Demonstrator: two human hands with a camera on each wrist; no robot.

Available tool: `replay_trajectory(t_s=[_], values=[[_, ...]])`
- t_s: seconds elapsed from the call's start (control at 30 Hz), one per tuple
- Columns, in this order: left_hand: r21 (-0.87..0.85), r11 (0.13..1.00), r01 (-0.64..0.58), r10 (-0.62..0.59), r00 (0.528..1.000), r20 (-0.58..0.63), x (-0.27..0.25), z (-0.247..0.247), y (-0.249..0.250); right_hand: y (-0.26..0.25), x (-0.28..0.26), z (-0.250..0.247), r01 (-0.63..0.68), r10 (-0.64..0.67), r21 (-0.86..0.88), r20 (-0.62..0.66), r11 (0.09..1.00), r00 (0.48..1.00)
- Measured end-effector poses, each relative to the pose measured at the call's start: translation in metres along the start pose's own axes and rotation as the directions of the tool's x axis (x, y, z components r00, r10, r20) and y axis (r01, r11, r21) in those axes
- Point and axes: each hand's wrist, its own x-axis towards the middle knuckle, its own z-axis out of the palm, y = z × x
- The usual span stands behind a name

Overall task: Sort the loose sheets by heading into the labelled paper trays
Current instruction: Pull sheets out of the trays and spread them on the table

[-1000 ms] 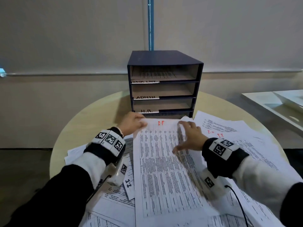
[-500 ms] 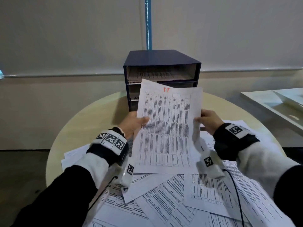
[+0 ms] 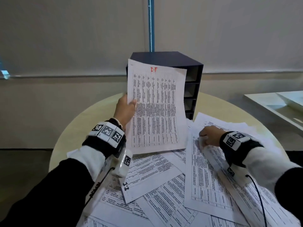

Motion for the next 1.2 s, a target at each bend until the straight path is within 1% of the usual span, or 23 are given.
replay_trajectory(t_s=[0.03,0.1,0.17,0.23,0.27,0.33,0.4,0.47,0.53,0.6,0.67,0.73,0.8,0.87,0.93,1.0,1.03,1.07,1.1,1.13,1.17,1.2], values=[[-0.002,1.0,-0.011,0.011,1.0,0.011,-0.001,0.001,-0.001,-0.005,-0.001,-0.001,0.028,-0.028,0.007,-0.017,1.0,0.999],[-0.012,1.0,-0.015,0.015,0.999,0.037,-0.002,0.001,-0.002,-0.02,-0.007,-0.009,0.135,-0.134,0.013,-0.077,0.991,0.988],[-0.037,0.999,-0.001,0.003,0.998,0.058,-0.003,0.002,-0.002,-0.036,-0.011,-0.025,0.286,-0.275,0.046,-0.161,0.957,0.948],[-0.034,0.999,0.006,-0.004,0.997,0.075,-0.003,0.003,-0.002,-0.053,-0.018,-0.048,0.4,-0.369,0.064,-0.275,0.914,0.888],[-0.023,1.0,0.001,0.001,0.996,0.086,-0.004,0.003,-0.003,-0.062,-0.021,-0.06,0.451,-0.402,0.076,-0.342,0.889,0.85],[-0.015,1.0,0.004,-0.002,0.993,0.115,-0.006,0.005,-0.002,-0.08,-0.027,-0.087,0.503,-0.414,0.094,-0.452,0.859,0.79],[-0.024,0.999,0.032,-0.027,0.986,0.166,-0.01,0.007,0.003,-0.096,-0.032,-0.109,0.551,-0.437,0.049,-0.552,0.833,0.71],[-0.022,0.999,0.027,-0.022,0.976,0.218,-0.012,0.009,0.006,-0.108,-0.032,-0.127,0.536,-0.439,-0.037,-0.623,0.843,0.648],[-0.018,1.0,-0.019,0.024,0.961,0.275,-0.015,0.01,0.01,-0.117,-0.028,-0.143,0.474,-0.414,-0.096,-0.655,0.875,0.632],[-0.06,0.998,-0.014,0.031,0.953,0.302,-0.019,0.01,0.014,-0.121,-0.023,-0.155,0.475,-0.389,-0.06,-0.669,0.878,0.633],[-0.132,0.99,0.04,0.004,0.949,0.314,-0.019,0.008,0.017,-0.125,-0.021,-0.162,0.496,-0.358,0.004,-0.688,0.868,0.631],[-0.199,0.977,0.077,-0.003,0.938,0.347,-0.021,0.009,0.02,-0.127,-0.021,-0.163,0.516,-0.317,0.063,-0.724,0.854,0.613],[-0.15,0.988,0.021,0.035,0.933,0.358,-0.023,0.012,0.023,-0.129,-0.021,-0.16,0.541,-0.282,0.103,-0.764,0.835,0.581],[-0.079,0.996,-0.034,0.057,0.951,0.303,-0.023,0.018,0.024,-0.131,-0.019,-0.156,0.56,-0.261,0.135,-0.779,0.818,0.57],[-0.039,0.998,-0.043,0.05,0.977,0.209,-0.021,0.024,0.025,-0.128,-0.015,-0.151,0.573,-0.228,0.176,-0.795,0.8,0.562],[0.003,0.999,-0.053,0.052,0.993,0.11,-0.016,0.026,0.025,-0.118,-0.01,-0.146,0.54,-0.182,0.175,-0.819,0.823,0.544],[0.002,0.998,-0.057,0.057,0.997,0.058,-0.013,0.024,0.025,-0.11,-0.006,-0.142,0.487,-0.148,0.177,-0.817,0.855,0.557],[0.0,0.998,-0.06,0.06,0.998,0.004,-0.01,0.021,0.025,-0.101,-0.002,-0.138,0.418,-0.101,0.194,-0.804,0.887,0.587],[0.006,0.998,-0.065,0.065,0.996,-0.059,-0.005,0.018,0.023,-0.09,0.003,-0.133,0.347,-0.051,0.221,-0.776,0.911,0.628],[0.019,0.997,-0.07,0.072,0.991,-0.116,0.0,0.015,0.022,-0.08,0.006,-0.127,0.286,-0.018,0.241,-0.733,0.927,0.68],[0.028,0.997,-0.077,0.081,0.983,-0.164,0.004,0.011,0.022,-0.07,0.01,-0.12,0.231,-0.02,0.234,-0.661,0.944,0.75],[0.031,0.996,-0.082,0.086,0.976,-0.199,0.007,0.009,0.023,-0.062,0.014,-0.111,0.175,-0.047,0.186,-0.542,0.967,0.839]])
